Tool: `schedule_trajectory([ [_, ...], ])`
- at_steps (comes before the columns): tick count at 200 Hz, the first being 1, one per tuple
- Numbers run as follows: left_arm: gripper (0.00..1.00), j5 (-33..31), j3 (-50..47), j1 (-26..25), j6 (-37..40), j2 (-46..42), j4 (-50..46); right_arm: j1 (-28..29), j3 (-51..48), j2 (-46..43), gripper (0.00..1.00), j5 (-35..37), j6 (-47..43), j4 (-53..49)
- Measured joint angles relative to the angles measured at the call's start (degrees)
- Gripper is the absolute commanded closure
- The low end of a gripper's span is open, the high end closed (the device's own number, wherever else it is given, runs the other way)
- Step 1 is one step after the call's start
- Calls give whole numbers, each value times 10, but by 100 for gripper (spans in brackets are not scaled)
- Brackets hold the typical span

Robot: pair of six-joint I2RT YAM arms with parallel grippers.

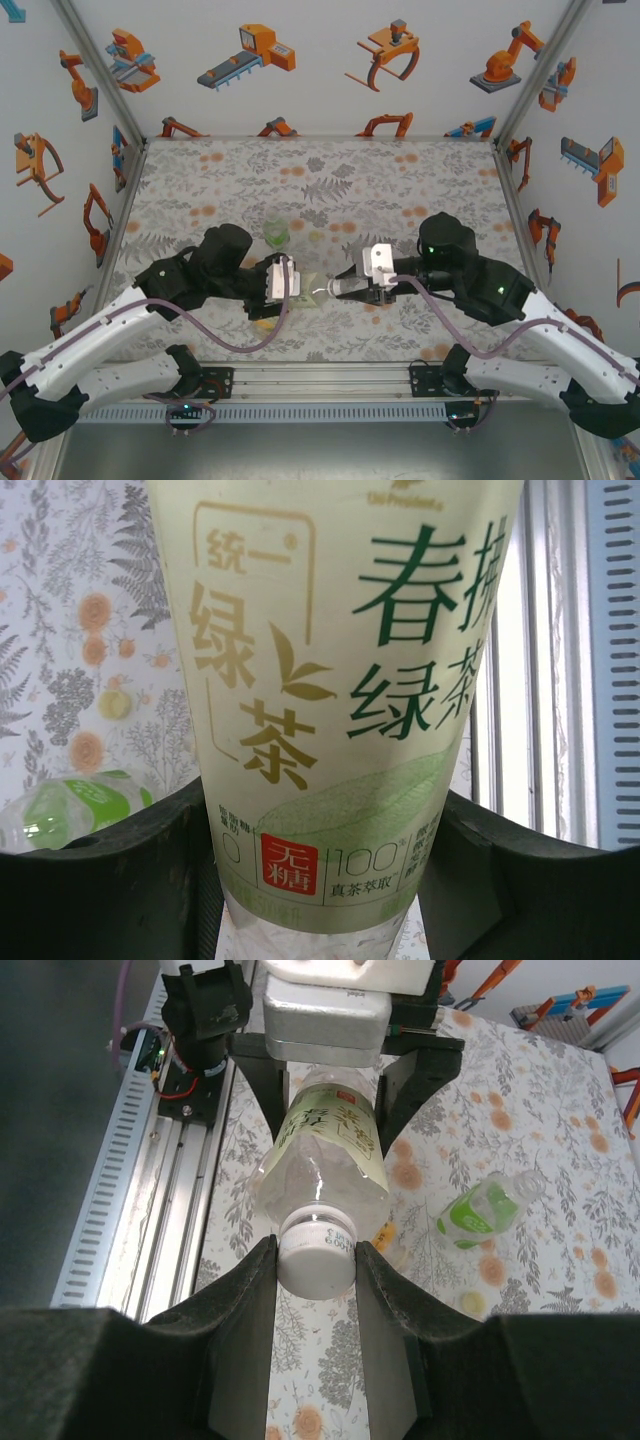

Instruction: Screw on the bottle caps

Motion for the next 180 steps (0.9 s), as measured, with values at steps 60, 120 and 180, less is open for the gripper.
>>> schedule_trajectory([
  [60,100,21,0,0,-5,4,-24,53,1,0,100,53,-63,-20],
  [120,100,43,0,0,-15,11,-36,90,1,-2,100,90,-113,-26],
  [180,100,38,0,0,-13,-4,-35,92,13,10,100,94,-63,-25],
])
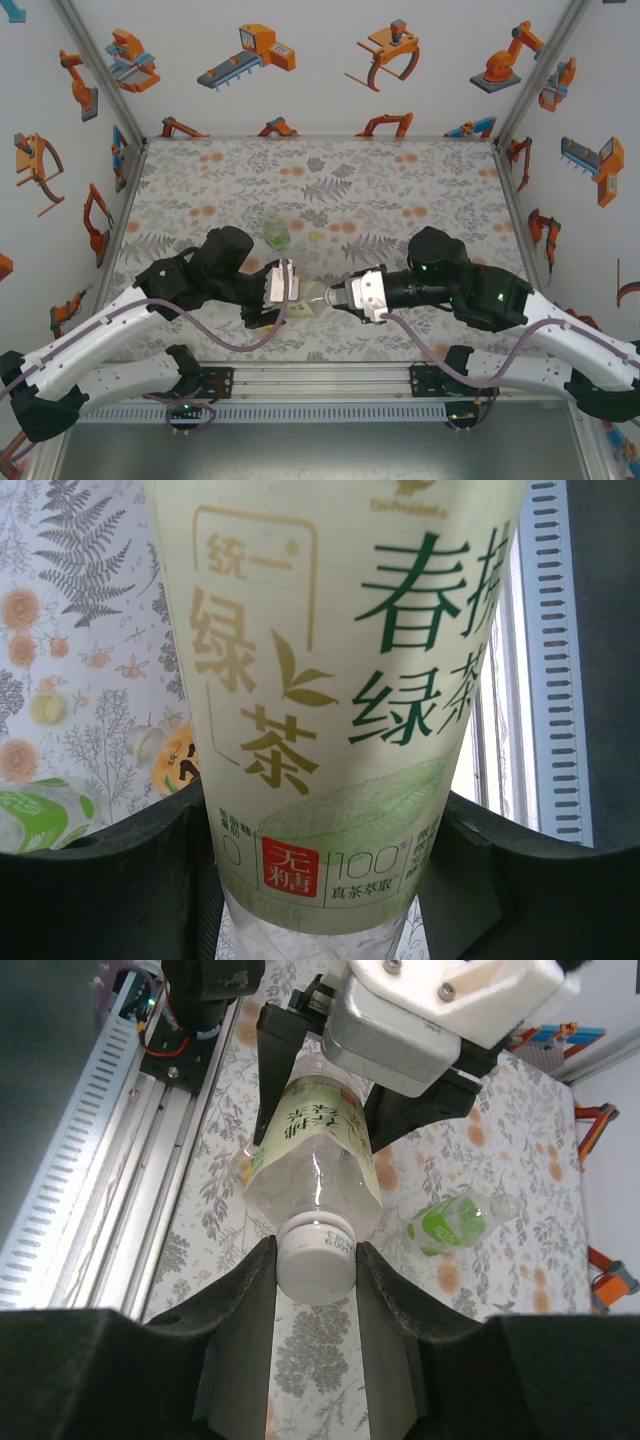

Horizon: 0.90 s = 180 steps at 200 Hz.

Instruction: Screw on the bottle caps

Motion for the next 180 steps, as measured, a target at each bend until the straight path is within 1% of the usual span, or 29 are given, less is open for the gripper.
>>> schedule_trajectory([
  [22,100,-17,0,0,8,-16,0,0,6,9,100,8,86,17],
  [42,100,-36,-2,0,16,-30,4,0,6,12,100,29,194,35],
  [95,100,-82,-22,0,34,-49,49,0,5,13,100,143,551,49],
  [127,100,-103,-30,0,39,-51,63,-1,-14,10,100,206,770,50],
  [157,100,-114,-43,0,42,-53,74,-1,-28,6,100,246,925,33],
  [180,100,-118,-49,0,44,-53,77,-8,-69,-15,100,261,1034,43],
])
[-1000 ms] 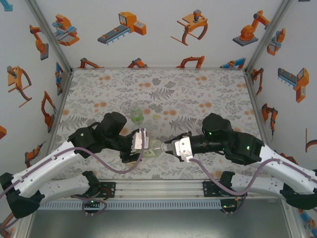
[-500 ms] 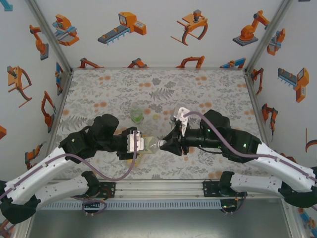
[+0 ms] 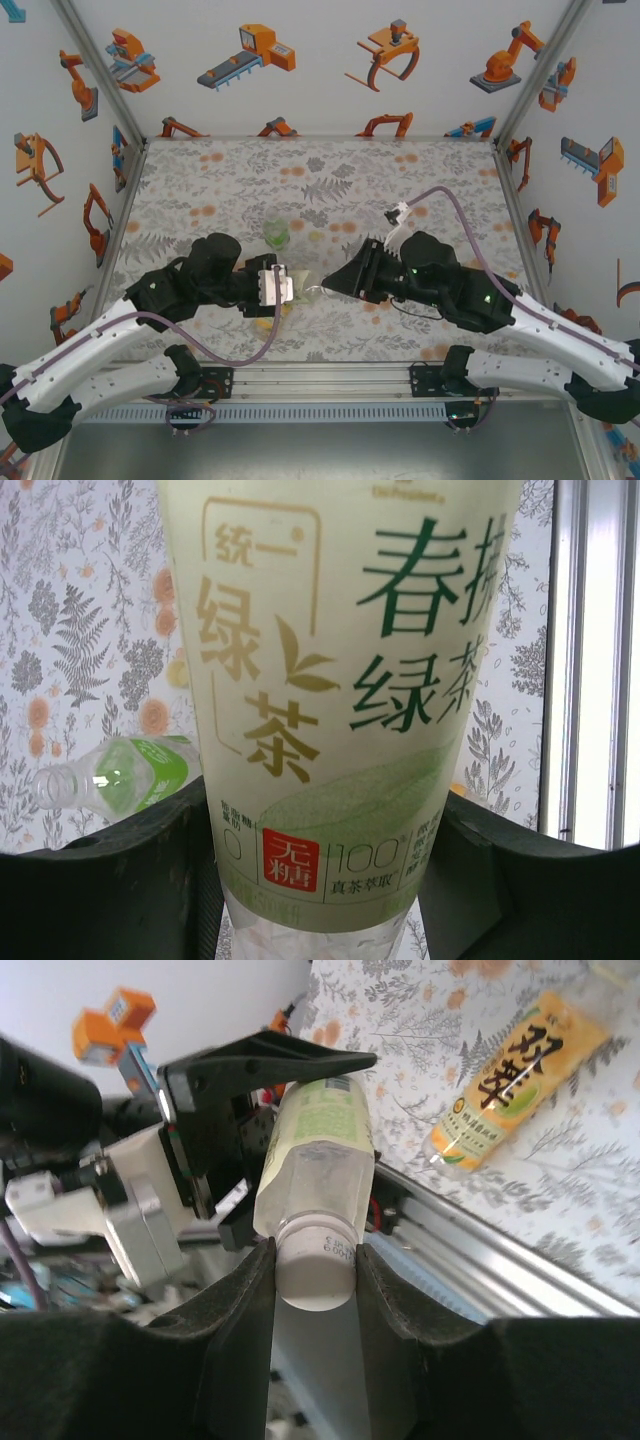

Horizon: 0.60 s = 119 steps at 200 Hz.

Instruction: Screw on the bottle caps

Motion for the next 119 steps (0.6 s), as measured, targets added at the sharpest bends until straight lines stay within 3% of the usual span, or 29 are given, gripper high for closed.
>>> schedule_trajectory([
  [24,100,0,-3,0,3,0,0,0,-24,-11,98,3,57,11],
  [52,100,0,-3,0,6,0,0,0,-18,-5,74,3,62,11],
  [74,100,2,-3,0,5,2,11,0,3,-3,44,5,23,-1],
  [82,100,5,-2,0,5,5,24,0,11,-3,38,3,-1,-6],
  [119,100,19,-1,0,4,6,52,1,82,-6,38,15,-136,-54],
])
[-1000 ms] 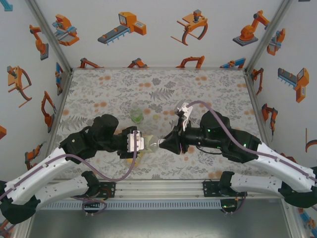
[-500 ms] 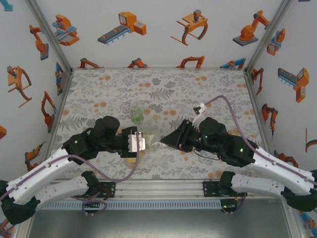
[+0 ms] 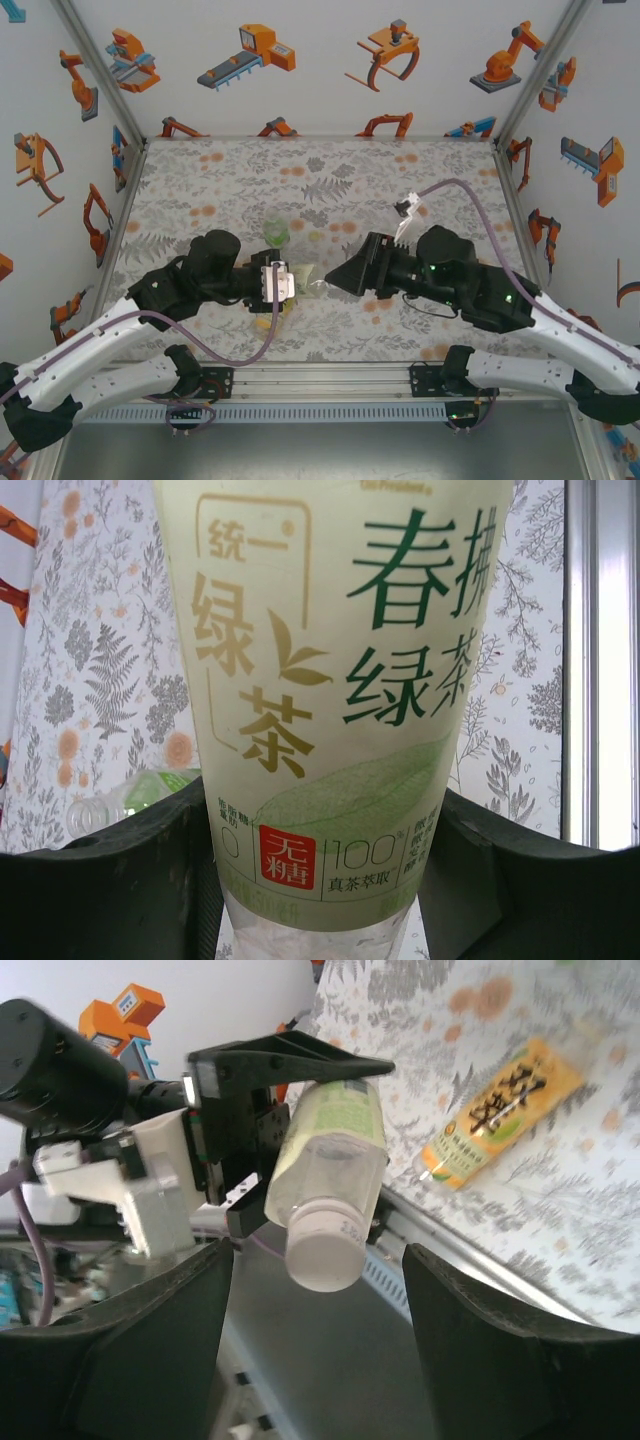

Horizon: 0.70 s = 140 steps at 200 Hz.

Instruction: Screw on the bottle caps

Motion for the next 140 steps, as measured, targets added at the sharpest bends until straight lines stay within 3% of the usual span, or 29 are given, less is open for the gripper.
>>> schedule_trajectory([
  [45,100,13,1,0,-1,0,0,0,41,-24,43,-5,-226,-7],
  [70,100,17,5,0,-7,-1,-3,0,41,-21,50,-74,-407,-2],
  [99,100,26,7,0,-16,-3,-8,0,41,-9,49,-176,-612,-4],
  [140,100,40,7,0,-28,-3,-15,0,36,-7,49,-235,-783,-3],
])
